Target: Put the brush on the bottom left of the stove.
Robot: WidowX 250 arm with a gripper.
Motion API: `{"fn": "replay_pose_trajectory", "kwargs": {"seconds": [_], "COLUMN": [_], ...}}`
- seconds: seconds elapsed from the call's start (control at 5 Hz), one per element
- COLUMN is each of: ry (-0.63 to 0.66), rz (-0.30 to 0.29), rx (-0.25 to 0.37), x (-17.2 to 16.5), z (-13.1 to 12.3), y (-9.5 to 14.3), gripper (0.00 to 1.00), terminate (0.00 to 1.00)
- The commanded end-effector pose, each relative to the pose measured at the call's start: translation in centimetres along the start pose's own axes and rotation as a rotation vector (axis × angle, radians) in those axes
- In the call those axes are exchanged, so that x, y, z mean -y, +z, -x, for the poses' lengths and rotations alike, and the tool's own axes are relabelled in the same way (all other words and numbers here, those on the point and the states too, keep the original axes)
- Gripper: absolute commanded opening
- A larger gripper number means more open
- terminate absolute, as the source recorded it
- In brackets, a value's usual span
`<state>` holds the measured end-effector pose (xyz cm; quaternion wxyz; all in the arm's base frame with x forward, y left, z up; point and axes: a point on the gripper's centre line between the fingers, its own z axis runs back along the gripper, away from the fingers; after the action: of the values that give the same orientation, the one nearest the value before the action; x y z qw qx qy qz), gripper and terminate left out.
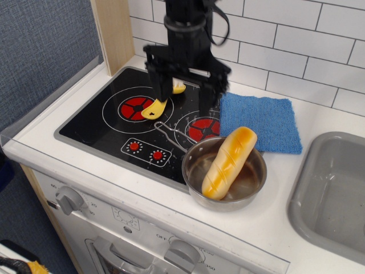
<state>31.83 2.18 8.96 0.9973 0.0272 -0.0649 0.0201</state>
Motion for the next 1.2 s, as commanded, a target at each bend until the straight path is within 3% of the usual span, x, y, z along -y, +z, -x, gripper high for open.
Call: {"fn": "replay_pose_trajectory", "kwargs": {"seconds": [0.0,0.6,0.8,1.0], "ry": [0.111,-0.010,-0.012,-0.041], "rz": [-0.027,-0.032,-0.022,-0.024], "rx": [-0.005,-0.135,-0.145,-0.131], "x": [-4.9,-6.3,-6.1,-5.7], "z": [-5.3,-5.4,-5.1,-4.9], "y": [-2.8,-8.1,-8.4,-7.7], "gripper": [1.00,1.00,0.00,0.00], "terminate": [0.00,0.00,0.00,0.00]}}
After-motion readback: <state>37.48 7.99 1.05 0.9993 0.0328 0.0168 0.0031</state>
